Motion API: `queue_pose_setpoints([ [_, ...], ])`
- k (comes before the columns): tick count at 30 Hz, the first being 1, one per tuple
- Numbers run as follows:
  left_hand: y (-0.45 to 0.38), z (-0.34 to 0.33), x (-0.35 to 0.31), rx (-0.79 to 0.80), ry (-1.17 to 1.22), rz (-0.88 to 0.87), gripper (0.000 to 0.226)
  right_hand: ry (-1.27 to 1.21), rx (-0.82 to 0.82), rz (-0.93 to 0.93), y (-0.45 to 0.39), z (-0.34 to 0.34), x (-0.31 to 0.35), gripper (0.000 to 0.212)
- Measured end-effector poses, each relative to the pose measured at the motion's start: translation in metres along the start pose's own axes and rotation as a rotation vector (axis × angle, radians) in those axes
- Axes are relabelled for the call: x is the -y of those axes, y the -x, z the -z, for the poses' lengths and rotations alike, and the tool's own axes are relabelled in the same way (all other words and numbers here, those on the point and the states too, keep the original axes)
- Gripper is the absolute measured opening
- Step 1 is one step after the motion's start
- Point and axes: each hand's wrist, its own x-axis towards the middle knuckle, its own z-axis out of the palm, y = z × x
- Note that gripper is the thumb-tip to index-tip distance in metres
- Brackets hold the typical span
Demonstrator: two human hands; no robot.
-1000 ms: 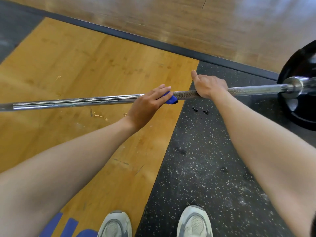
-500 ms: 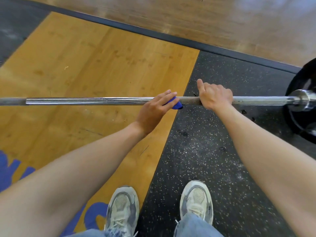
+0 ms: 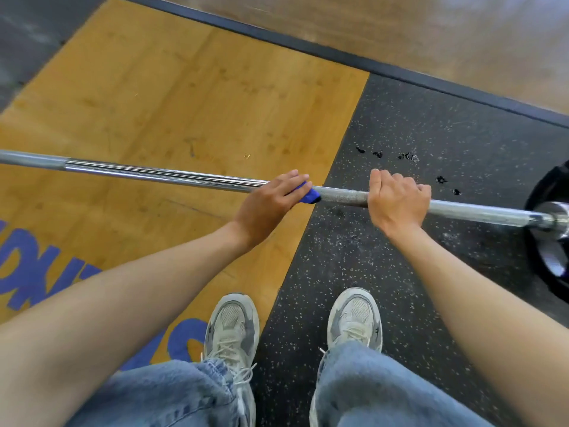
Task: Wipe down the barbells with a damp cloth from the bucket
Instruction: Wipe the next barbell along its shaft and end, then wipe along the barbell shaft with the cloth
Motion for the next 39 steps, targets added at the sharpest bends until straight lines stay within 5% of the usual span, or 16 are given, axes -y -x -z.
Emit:
queue_pose_setpoints([
  [7, -0.017, -0.004, -0.073, 0.083, 0.046, -0.156, 0.046, 0.015, 0.169, -0.007, 0.044, 0.010, -0.004, 0.030],
  [12, 0.037, 0.030, -0.026, 0.090, -0.009, -0.187, 0.044, -0.021, 0.121, 0.156, 0.066, 0.009, 0.037, 0.068],
  [16, 0.078, 0.044, 0.013, 0.152, -0.019, -0.119, 0.056, -0.142, 0.068, 0.103, 0.077, 0.000, 0.052, 0.058],
  [21, 0.047, 0.031, -0.038, 0.178, 0.045, -0.174, 0.045, -0.078, 0.033, 0.088, 0.085, -0.001, 0.052, 0.058],
  [28, 0.025, 0.053, -0.003, 0.321, 0.079, -0.277, 0.057, -0.073, 0.272, 0.086, 0.063, 0.003, 0.049, 0.048],
  [36, 0.056, 0.085, 0.056, 0.422, 0.017, -0.121, 0.073, -0.119, 0.402, 0.109, 0.039, 0.014, 0.053, 0.048],
  [39, 0.038, 0.063, 0.028, 0.336, 0.059, -0.049, 0.072, 0.023, 0.259, 0.173, 0.034, 0.016, 0.057, 0.035],
])
